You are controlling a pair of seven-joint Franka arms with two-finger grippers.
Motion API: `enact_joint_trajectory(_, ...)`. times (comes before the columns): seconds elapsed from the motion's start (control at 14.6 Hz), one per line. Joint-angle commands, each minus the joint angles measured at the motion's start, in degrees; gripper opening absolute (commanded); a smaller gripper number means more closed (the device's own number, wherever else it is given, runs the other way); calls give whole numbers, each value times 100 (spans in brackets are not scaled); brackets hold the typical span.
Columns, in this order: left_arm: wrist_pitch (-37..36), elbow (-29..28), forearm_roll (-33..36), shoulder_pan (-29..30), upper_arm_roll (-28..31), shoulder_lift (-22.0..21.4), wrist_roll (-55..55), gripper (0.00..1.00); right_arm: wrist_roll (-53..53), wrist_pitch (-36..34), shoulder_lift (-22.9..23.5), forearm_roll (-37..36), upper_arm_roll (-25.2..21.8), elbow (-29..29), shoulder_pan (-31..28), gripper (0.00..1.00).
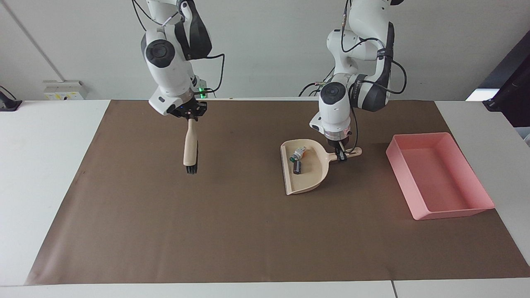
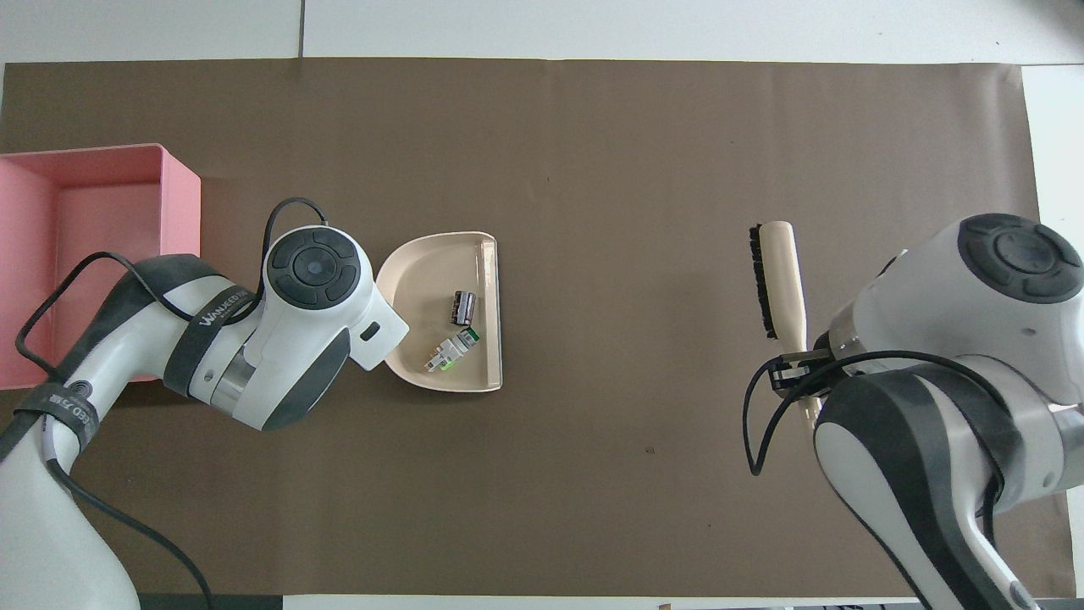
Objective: Clean e-waste and dump in bin
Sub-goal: 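Lift the dustpan toward the pink bin while the right gripper returns the brush, then tip the dustpan over the pink bin with the left gripper to dump the e-waste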
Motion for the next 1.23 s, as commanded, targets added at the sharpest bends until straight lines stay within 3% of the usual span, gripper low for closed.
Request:
enact_joint_trajectory(0.0,114,-31,-680,395,-8,-294,816,0,-378,-99,8,-345,104,-21,-653,0)
enact_joint_trajectory(0.27,96,-5,-1333,896,0,-514,1520,0,-1195,531,324,-787,113,-319,-1488,0)
enact_joint_trajectory(0.55,-53,214,-1667,1677,18,-655,2442,0,-1240,1279,509,-796,113,-697,-1709,0)
enact_joint_trajectory(1.16,-1572,1839,-2221,3830,44,-339,4729,0,-1451,1904,447,-787,113,-1243,-1938,0)
